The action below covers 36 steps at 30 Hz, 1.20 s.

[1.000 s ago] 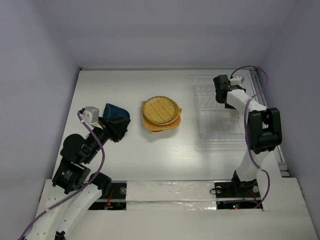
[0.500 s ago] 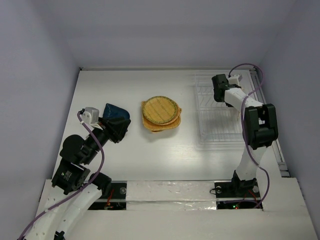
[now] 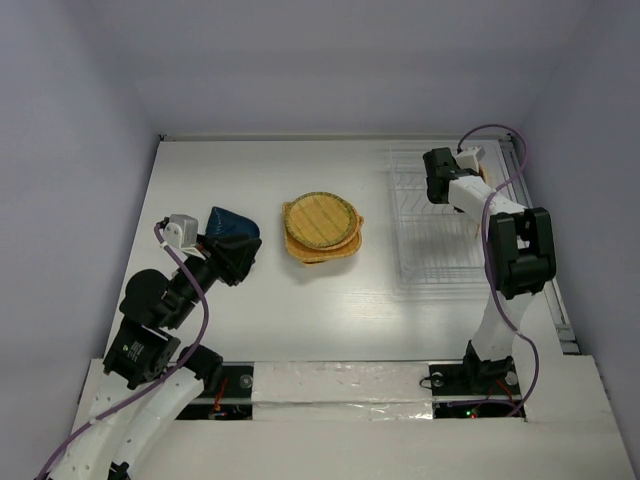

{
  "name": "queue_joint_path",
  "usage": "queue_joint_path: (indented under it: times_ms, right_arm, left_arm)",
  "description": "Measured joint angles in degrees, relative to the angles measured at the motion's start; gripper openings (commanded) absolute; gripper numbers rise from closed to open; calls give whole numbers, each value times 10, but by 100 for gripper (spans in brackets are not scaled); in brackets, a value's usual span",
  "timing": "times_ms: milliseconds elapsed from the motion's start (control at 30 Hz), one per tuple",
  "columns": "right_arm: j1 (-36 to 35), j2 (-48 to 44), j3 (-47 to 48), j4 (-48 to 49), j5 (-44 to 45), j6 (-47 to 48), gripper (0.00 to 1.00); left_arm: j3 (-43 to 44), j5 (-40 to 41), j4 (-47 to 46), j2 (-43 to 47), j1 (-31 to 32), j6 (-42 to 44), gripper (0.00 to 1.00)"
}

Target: Unload the plates from the dish rack

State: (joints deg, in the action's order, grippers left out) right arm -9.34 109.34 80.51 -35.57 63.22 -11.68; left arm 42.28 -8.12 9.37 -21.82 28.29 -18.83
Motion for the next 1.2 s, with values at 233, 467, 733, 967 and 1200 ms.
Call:
queue_joint_path:
  times_ms: [233,467,733,967,1200]
  right_arm:
    - [0,-7,0,-2,38,17,0]
    - [-1,-28,0,-22,58,22,0]
    - [-14,-35,0,24,87,83,0]
    - [-28,-2,1,84,118,140,0]
    - [-30,21,1,125,153,146,0]
  left_arm:
    - [0,0,0,-1,0,0,37]
    - [0,-2,-1,-6,0,0,38]
    - [0,-2,-1,-6,0,0,39]
    - [0,-2,-1,-9,0,0,39]
    - [0,-2,-1,-9,0,0,39]
